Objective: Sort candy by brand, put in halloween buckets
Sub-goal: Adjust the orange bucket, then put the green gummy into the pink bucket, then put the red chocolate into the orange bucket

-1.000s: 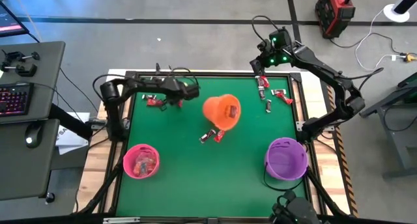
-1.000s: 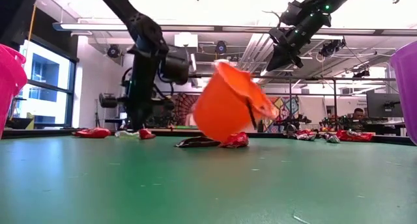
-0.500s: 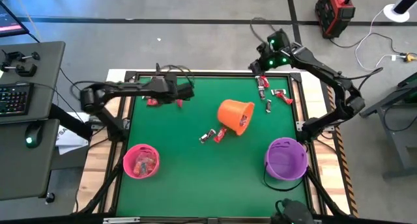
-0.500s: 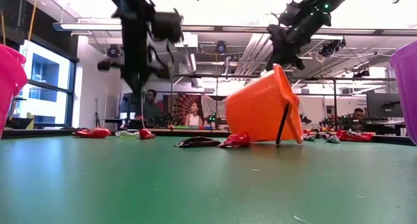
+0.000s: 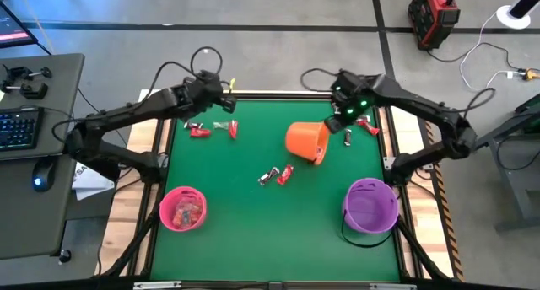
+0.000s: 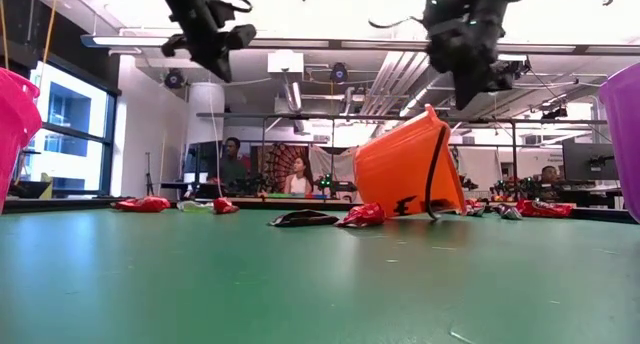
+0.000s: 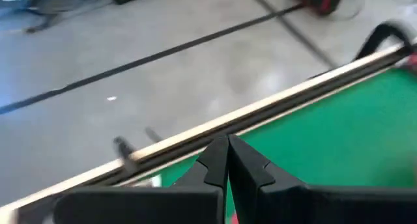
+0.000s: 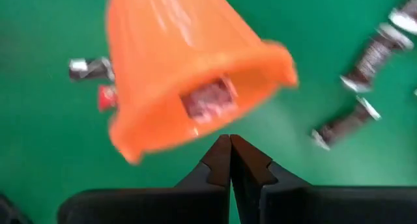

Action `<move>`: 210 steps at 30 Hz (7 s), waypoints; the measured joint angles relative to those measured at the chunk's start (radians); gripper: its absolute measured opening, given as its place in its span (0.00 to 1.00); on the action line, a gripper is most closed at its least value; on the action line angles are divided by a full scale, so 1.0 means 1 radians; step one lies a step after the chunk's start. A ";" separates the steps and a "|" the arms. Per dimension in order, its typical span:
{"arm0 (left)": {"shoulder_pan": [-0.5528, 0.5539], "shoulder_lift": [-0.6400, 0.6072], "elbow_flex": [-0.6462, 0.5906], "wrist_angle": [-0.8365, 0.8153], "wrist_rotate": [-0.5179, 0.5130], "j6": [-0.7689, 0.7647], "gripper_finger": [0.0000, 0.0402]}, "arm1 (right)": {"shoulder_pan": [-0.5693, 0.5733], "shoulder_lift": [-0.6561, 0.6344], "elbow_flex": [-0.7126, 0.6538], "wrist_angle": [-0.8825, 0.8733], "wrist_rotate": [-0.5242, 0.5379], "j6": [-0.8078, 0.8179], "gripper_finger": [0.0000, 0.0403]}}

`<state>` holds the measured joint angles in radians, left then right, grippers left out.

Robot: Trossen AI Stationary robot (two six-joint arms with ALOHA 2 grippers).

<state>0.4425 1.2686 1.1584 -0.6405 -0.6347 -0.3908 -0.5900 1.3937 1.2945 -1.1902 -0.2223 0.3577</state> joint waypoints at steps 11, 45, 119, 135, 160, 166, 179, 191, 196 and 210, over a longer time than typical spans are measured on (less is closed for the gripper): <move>-0.060 0.035 -0.027 0.098 0.129 0.001 0.00 | 0.191 0.131 -0.001 0.100 0.064 0.079 0.00; -0.194 0.528 -0.285 1.132 0.469 0.194 0.00 | 0.228 0.172 0.000 0.450 -0.047 0.186 0.00; 0.320 0.562 0.049 -0.289 0.490 0.768 0.63 | 0.152 0.170 0.000 0.702 -0.067 0.114 0.00; 0.324 0.594 -0.045 -0.221 0.453 0.977 0.61 | 0.153 0.170 0.000 0.702 -0.068 0.136 0.00; -0.044 -0.001 -0.079 -0.284 0.903 0.353 0.00 | 0.161 0.170 0.000 0.705 -0.022 0.113 0.00; -0.512 -0.186 -0.136 -0.421 0.911 -0.099 0.00 | 0.161 0.170 0.000 0.702 -0.022 0.139 0.00; -1.128 -0.247 -0.261 -0.478 0.699 -0.941 0.23 | 0.161 0.170 0.000 0.702 -0.022 0.140 0.00; -0.988 -0.275 -0.255 -0.407 0.615 -0.704 0.59 | 0.167 0.090 0.000 0.674 -0.179 0.156 0.00; -0.883 -0.281 -0.221 -0.403 0.545 -0.600 0.63 | 0.167 0.015 0.000 0.590 -0.128 0.112 0.00; -0.475 -0.199 -0.216 -0.198 0.351 -0.481 0.63 | 0.218 -0.029 0.000 0.316 0.099 -0.043 0.00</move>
<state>-0.0329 1.0700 0.9424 -0.8386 -0.2841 -0.8713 -0.3721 1.3644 1.2949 -0.8744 -0.1229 0.3144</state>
